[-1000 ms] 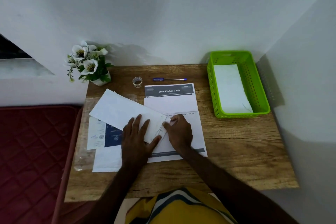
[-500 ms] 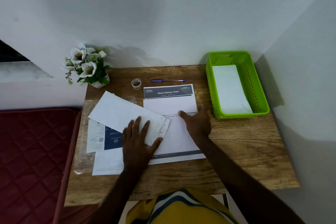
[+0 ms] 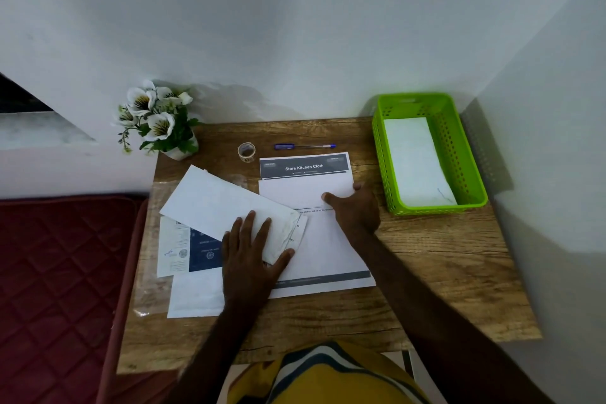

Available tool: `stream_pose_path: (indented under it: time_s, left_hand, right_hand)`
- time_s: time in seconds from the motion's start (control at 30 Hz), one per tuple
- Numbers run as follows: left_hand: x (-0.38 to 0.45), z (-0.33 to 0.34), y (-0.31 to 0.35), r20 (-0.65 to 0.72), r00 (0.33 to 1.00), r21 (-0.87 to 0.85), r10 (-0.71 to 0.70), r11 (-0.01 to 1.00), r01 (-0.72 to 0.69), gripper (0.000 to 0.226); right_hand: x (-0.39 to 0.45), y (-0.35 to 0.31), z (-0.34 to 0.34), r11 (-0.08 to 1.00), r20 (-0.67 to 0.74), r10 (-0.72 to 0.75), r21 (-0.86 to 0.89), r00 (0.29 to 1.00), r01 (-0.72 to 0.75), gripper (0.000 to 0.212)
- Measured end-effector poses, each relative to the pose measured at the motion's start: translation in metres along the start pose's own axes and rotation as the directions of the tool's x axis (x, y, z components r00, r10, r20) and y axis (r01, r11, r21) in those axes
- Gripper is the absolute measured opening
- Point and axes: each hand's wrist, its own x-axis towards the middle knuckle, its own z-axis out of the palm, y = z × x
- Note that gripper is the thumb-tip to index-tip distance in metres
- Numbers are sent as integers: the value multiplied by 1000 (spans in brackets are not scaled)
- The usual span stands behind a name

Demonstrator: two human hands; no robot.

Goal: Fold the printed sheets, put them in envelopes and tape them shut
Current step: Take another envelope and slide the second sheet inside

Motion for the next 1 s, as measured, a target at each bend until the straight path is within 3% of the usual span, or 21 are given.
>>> stream_pose_path:
  time_s: [0.13,0.53,0.63,0.8,0.9,1.0]
  left_hand:
    - [0,0,0,3,1000,-12,-5,1000,5,83]
    - [0,-1,2,-5,1000,-15,-2,1000,2,84]
    - [0,0,2,-10,1000,-16,-1,1000,1,84]
    - [0,1,0,-10,1000,-7,5,1000,-5,84]
    - [0,0,1,2,1000,-5,0,1000,1,84]
    - [-1,0,3,10,1000,4,-8,1000,8,84]
  right_hand:
    - [3,-1,-1,1000,28,9,-7,1000,-8,75]
    - [3,1,-2,994,37,-97,60,995,95,25]
    - [-3,0,-2,984,19,-151,96,988,148,26]
    - [-18,-2,-14,893,-117,-319,295,941,339,16]
    - [-28,-6,-29,804,-225,-398,381,889,456,33]
    - [-38,-10,-45,742,-277,-422,442,863,505,13]
